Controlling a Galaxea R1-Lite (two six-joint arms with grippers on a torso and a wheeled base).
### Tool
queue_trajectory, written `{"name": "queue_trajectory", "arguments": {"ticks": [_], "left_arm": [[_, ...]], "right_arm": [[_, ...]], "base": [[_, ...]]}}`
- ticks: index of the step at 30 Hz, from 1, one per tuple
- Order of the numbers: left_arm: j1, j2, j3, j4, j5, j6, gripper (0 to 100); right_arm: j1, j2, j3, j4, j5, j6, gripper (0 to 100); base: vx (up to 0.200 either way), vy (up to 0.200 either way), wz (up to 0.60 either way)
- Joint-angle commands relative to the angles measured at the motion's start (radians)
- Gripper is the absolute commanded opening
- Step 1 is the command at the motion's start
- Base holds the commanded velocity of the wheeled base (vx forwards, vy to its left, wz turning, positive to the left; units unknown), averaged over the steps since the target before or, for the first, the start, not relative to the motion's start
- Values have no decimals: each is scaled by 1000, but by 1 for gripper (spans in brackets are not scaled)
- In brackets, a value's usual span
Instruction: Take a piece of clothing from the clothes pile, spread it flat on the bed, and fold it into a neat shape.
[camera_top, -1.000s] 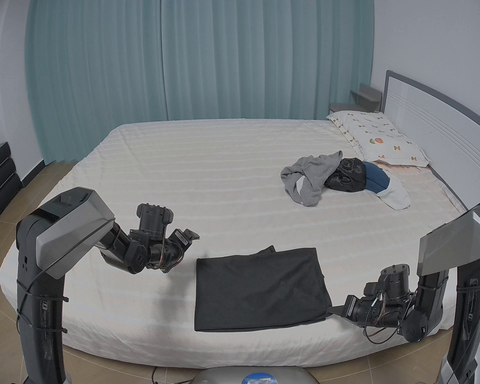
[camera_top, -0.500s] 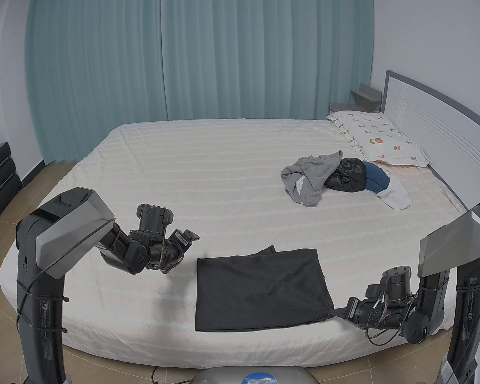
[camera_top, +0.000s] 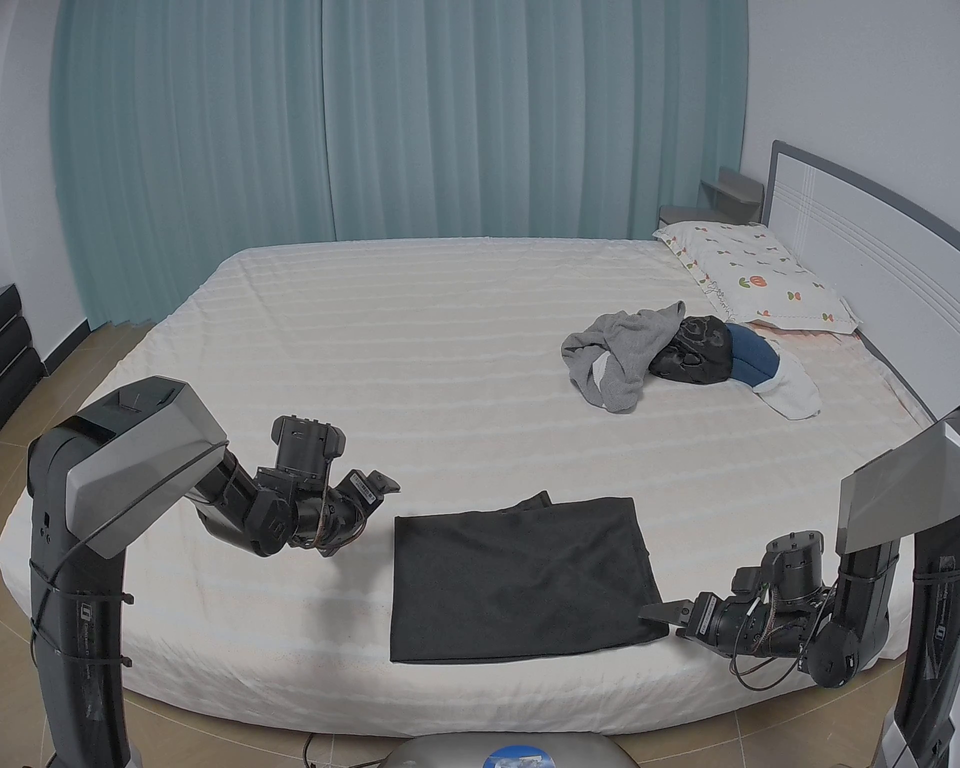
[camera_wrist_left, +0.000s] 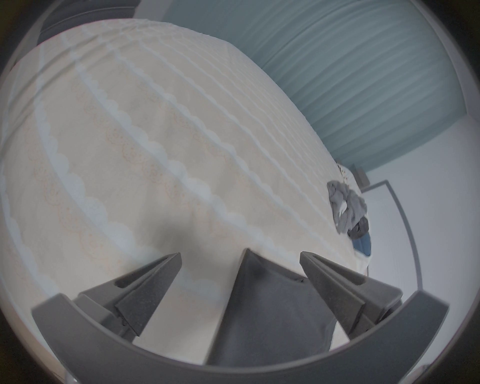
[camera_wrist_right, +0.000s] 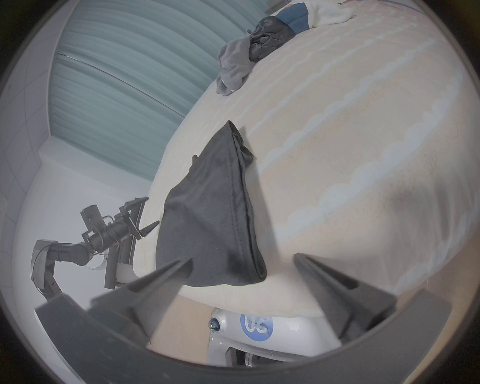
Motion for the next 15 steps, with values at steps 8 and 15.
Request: {"name": "queue_trajectory", "arguments": {"ticks": [8, 15], "left_arm": [[-46, -59, 268, -195, -95, 216, 100], [-104, -47, 322, -291, -108, 230, 100]], "right_arm": [[-47, 3, 14, -89, 6, 13, 100], [-50, 12, 7, -91, 6, 13, 100]], "base": [[0, 0, 0], [0, 0, 0]]}}
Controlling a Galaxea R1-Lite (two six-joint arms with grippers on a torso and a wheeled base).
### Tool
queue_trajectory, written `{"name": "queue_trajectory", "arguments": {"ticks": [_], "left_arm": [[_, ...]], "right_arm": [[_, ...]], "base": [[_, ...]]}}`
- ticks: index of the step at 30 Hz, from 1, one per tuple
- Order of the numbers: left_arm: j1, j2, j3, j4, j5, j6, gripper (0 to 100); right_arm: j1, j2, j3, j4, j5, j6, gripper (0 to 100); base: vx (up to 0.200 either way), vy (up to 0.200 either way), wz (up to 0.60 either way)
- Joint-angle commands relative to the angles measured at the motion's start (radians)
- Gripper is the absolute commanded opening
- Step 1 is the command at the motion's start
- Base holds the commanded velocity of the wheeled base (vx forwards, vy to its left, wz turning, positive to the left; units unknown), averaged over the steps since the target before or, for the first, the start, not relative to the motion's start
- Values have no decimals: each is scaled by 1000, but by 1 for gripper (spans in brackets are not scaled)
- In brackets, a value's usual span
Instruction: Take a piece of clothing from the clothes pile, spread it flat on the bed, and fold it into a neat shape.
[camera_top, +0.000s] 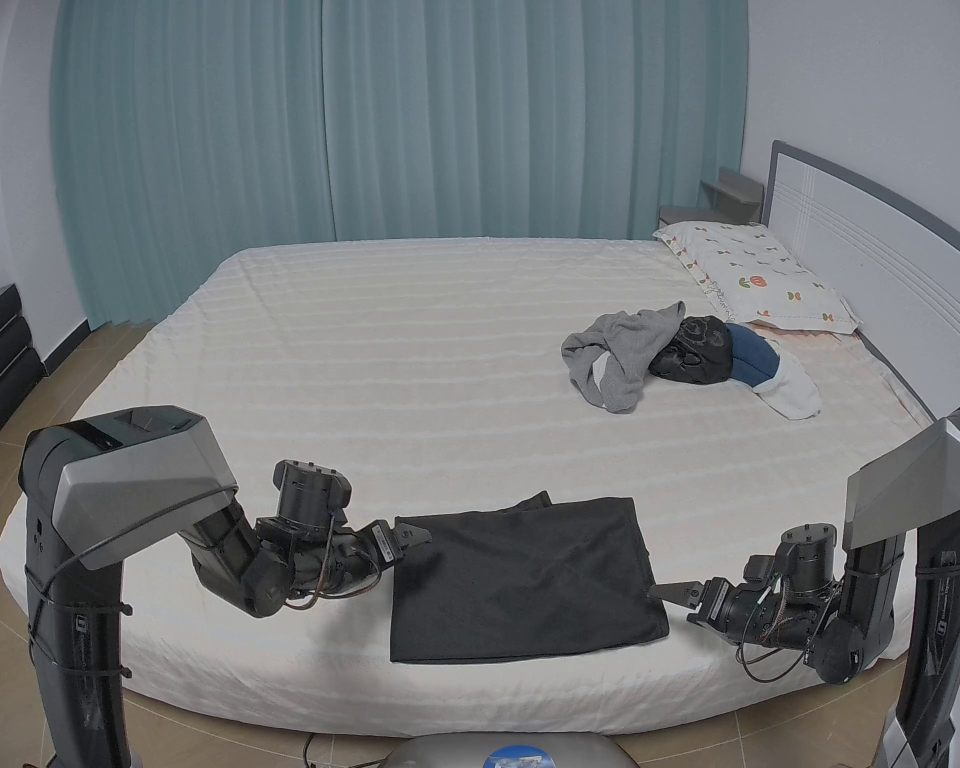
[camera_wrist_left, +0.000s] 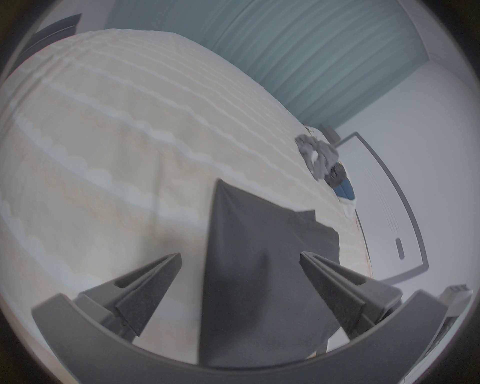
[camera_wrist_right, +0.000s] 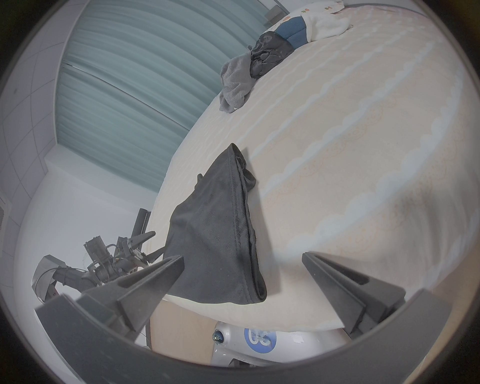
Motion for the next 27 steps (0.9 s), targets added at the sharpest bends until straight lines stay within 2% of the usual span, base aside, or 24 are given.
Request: {"name": "queue_trajectory", "arguments": {"ticks": [1, 18, 19, 27], "left_arm": [[-36, -7, 39, -19, -8, 4, 100], [-56, 19, 22, -21, 4, 24, 100], [-56, 18, 22, -21, 4, 24, 0], [-58, 25, 7, -19, 14, 20, 0]], "right_arm": [[-11, 6, -3, -2, 1, 0, 100], [-14, 1, -3, -2, 22, 0, 100], [-16, 1, -5, -4, 22, 2, 100], [-19, -6, -8, -4, 22, 11, 100]], "base": [[0, 0, 0], [0, 0, 0], [0, 0, 0], [0, 0, 0]]}}
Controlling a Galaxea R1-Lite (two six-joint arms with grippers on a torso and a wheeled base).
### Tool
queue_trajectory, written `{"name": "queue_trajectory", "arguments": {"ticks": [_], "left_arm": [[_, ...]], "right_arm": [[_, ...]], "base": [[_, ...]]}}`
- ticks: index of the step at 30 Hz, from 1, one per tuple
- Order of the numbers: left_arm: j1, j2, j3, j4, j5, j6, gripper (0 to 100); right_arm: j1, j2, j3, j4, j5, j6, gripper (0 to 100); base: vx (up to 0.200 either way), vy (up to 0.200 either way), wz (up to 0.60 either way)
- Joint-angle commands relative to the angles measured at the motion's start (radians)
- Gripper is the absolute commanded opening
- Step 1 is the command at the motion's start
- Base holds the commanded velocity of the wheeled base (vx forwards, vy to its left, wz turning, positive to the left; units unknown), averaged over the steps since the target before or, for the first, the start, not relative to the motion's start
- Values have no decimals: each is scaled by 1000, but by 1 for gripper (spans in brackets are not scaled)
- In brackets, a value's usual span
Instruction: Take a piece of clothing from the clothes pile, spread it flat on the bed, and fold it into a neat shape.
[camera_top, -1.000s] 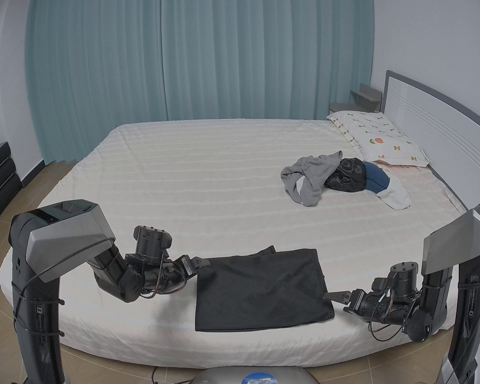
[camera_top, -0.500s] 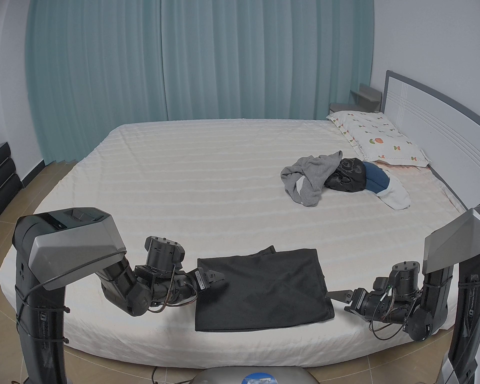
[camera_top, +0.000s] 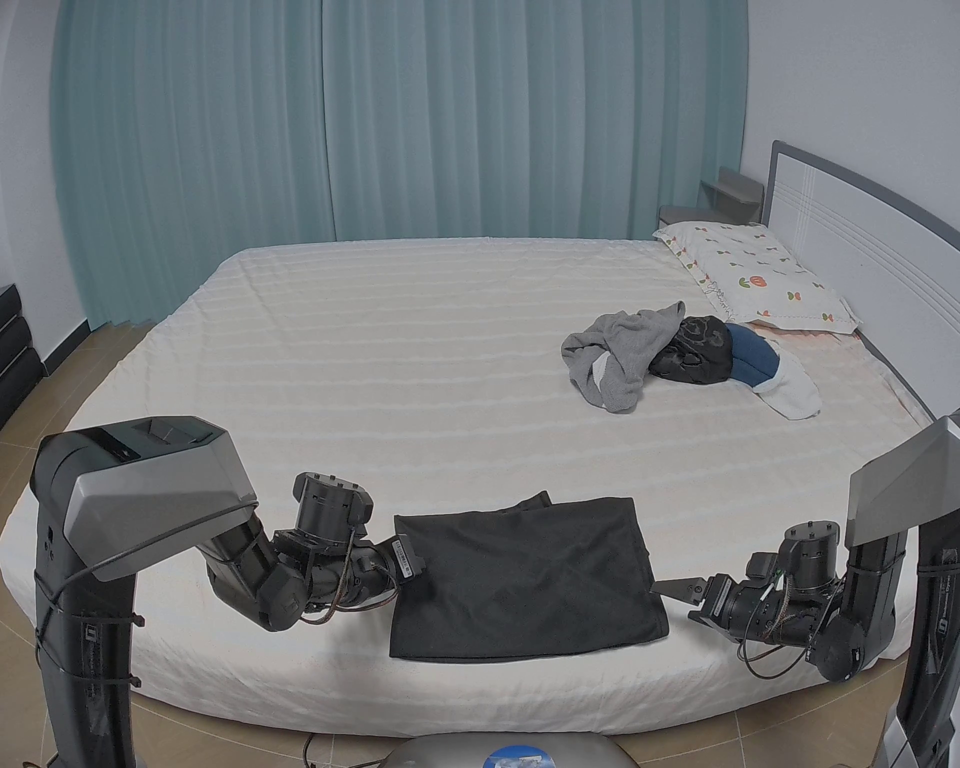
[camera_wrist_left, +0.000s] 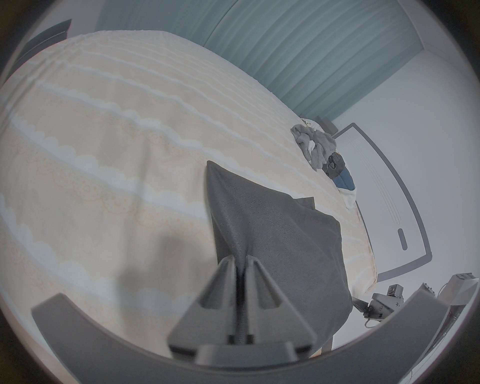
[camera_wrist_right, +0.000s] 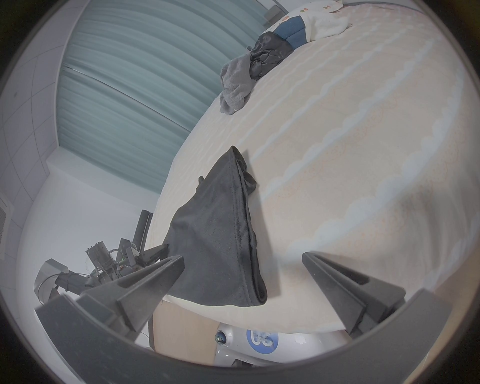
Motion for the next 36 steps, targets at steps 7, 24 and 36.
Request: {"name": "queue_trajectory", "arguments": {"ticks": [7, 24, 36], "left_arm": [[0, -1, 6, 0, 3, -9, 0], [-2, 4, 0, 0, 50, -6, 0], [-2, -2, 5, 5, 53, -7, 0]], "right_arm": [[-26, -14, -10, 1, 0, 24, 100], [-72, -5, -53, 1, 48, 145, 100], [-71, -2, -55, 1, 48, 148, 100]], "base": [[0, 0, 0], [0, 0, 0], [0, 0, 0]]}}
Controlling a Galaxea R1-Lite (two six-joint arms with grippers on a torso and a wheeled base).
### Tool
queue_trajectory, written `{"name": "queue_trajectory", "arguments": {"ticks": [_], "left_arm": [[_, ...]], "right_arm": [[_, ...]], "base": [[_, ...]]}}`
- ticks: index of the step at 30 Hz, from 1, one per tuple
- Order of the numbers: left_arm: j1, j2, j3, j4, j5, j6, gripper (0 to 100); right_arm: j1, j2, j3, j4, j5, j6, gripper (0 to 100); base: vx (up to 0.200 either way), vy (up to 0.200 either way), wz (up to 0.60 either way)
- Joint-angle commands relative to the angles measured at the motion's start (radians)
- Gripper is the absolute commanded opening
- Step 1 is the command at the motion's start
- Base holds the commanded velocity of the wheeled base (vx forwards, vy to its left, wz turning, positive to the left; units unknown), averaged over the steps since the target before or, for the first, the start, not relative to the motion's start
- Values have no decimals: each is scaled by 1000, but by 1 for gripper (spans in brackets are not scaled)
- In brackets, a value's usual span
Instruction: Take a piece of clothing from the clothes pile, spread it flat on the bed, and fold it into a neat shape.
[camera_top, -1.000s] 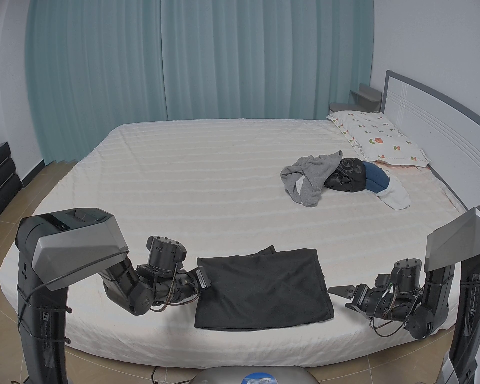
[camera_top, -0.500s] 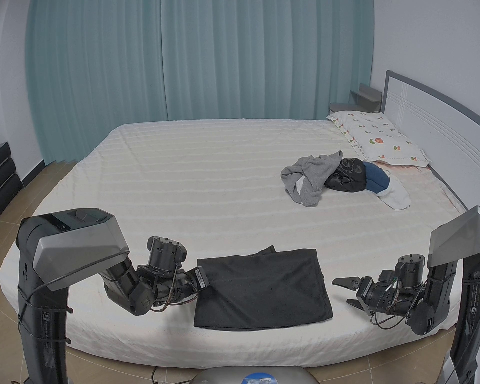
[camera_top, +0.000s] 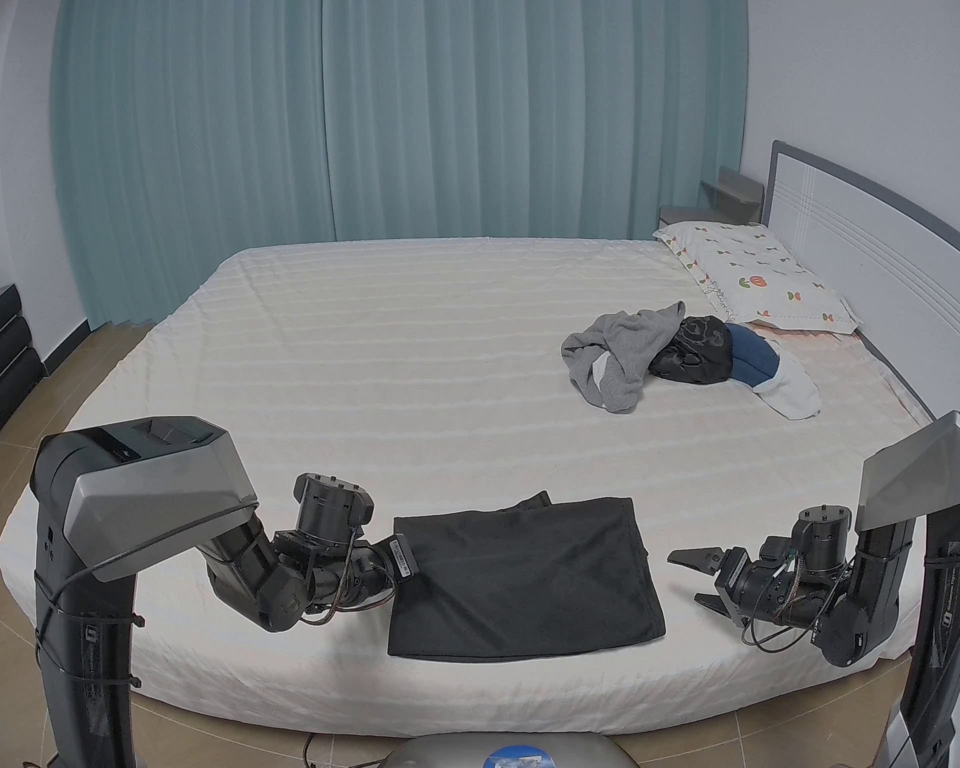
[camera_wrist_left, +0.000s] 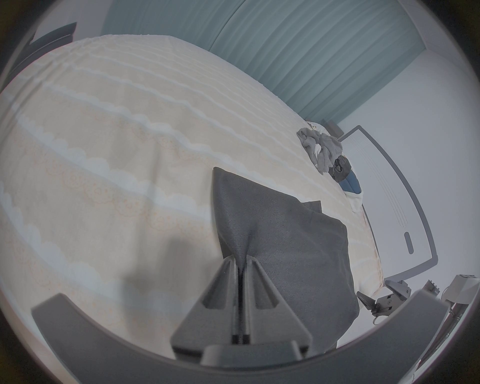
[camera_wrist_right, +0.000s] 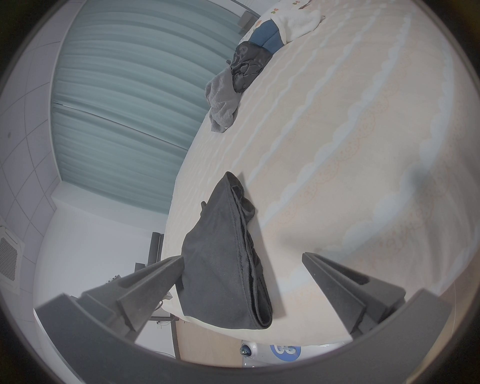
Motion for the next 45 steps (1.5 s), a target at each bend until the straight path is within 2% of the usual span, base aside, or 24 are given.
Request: {"name": "queue_trajectory", "arguments": {"ticks": [1, 27, 45], "left_arm": [[0, -2, 11, -2, -1, -2, 0], [-9, -5, 16, 8, 51, 0, 0], [-15, -7, 20, 8, 58, 1, 0]], "right_arm": [[0, 4, 0, 0, 0, 0, 100], [2, 7, -8, 0, 0, 2, 100], [2, 12, -8, 0, 0, 2, 100]], "base": [[0, 0, 0], [0, 192, 0], [0, 200, 0]]}}
